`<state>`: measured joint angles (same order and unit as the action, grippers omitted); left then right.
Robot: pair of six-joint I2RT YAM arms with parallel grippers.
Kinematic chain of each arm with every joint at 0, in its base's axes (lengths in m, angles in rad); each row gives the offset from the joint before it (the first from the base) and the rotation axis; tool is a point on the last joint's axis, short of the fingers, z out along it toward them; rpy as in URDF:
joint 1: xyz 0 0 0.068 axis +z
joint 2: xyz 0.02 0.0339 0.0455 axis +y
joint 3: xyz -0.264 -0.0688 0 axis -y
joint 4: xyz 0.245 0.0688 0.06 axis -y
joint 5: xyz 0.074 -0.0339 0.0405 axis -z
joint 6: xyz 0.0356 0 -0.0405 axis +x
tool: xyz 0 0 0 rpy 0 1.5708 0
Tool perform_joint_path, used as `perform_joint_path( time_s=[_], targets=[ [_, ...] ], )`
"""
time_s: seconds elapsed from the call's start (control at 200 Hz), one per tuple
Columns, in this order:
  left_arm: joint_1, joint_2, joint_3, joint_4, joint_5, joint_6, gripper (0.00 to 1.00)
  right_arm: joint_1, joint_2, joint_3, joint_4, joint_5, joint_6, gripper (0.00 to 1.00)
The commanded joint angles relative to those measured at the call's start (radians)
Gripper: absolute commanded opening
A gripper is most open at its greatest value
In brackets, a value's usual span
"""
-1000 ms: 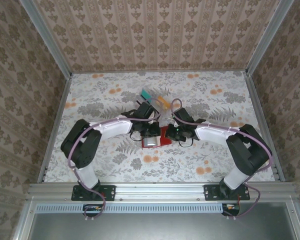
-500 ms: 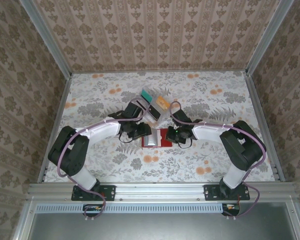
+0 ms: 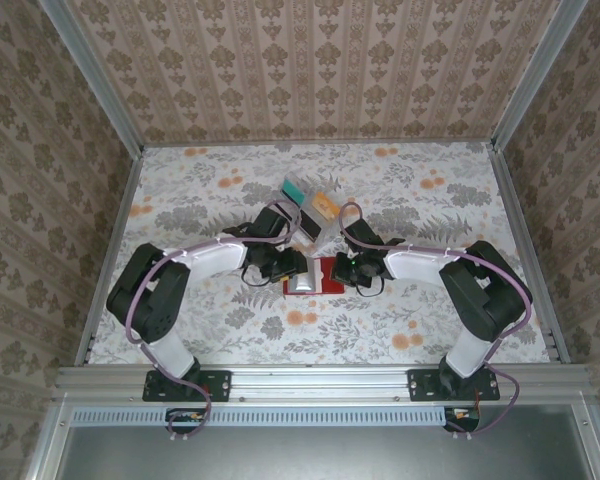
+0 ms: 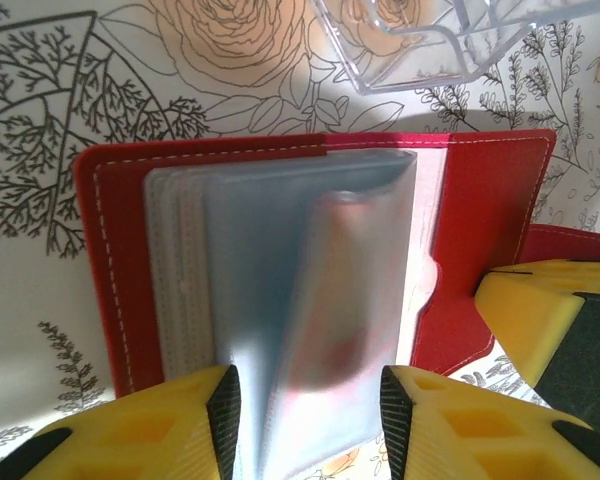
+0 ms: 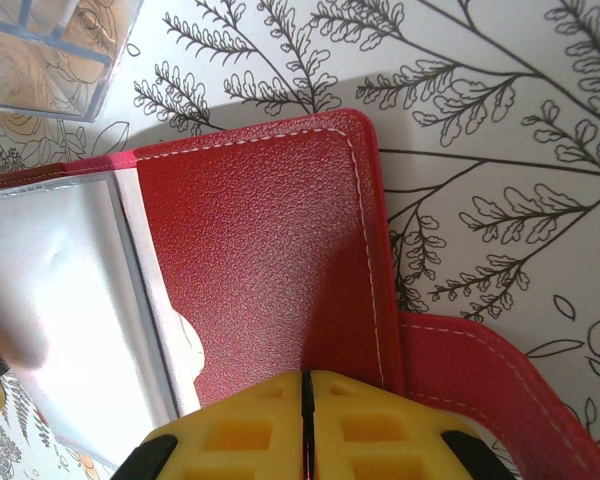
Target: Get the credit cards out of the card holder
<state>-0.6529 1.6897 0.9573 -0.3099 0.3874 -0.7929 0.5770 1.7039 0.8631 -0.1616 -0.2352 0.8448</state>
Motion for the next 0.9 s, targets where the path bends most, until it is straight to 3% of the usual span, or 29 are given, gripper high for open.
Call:
perform_joint_path(
  time_s=[0.0,0.4,0.895],
  targets=[
    [0.001,0.008,0.022,0.032,0.039,0.014,0.43,0.004,0.028,-0.001,-0.05,0.034,0.009,0.11],
    [-0.038,0.019,0.044,0.106,0.127,0.044,0.45,0.004,0.002,-0.01,-0.047,0.043,0.011,0.11],
    [-0.08,0.093,0.073,0.284,0.215,-0.016,0.39,-0.003,-0.236,-0.126,0.031,0.164,0.048,0.18]
  ],
)
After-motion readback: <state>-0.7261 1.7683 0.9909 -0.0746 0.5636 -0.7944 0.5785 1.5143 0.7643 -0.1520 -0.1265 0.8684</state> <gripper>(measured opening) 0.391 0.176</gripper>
